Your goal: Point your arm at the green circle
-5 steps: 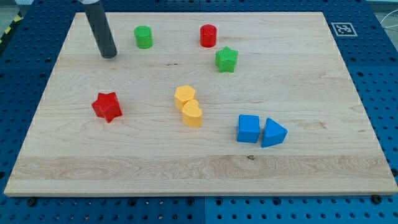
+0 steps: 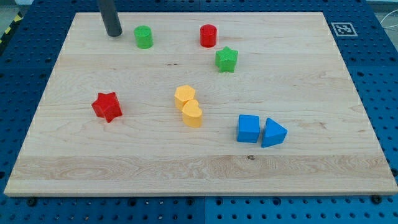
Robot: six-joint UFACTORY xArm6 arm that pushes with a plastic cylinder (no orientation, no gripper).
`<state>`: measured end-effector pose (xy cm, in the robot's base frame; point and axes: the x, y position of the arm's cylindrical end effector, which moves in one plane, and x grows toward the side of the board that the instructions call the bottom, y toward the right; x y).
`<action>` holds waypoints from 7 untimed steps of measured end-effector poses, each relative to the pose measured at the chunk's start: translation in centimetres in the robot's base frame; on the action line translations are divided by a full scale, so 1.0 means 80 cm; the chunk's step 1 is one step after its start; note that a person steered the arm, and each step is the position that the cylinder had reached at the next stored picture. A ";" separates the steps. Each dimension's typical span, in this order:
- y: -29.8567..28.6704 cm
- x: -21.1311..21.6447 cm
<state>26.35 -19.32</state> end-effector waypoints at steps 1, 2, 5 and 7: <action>0.000 0.003; 0.000 0.012; 0.015 0.011; 0.038 0.009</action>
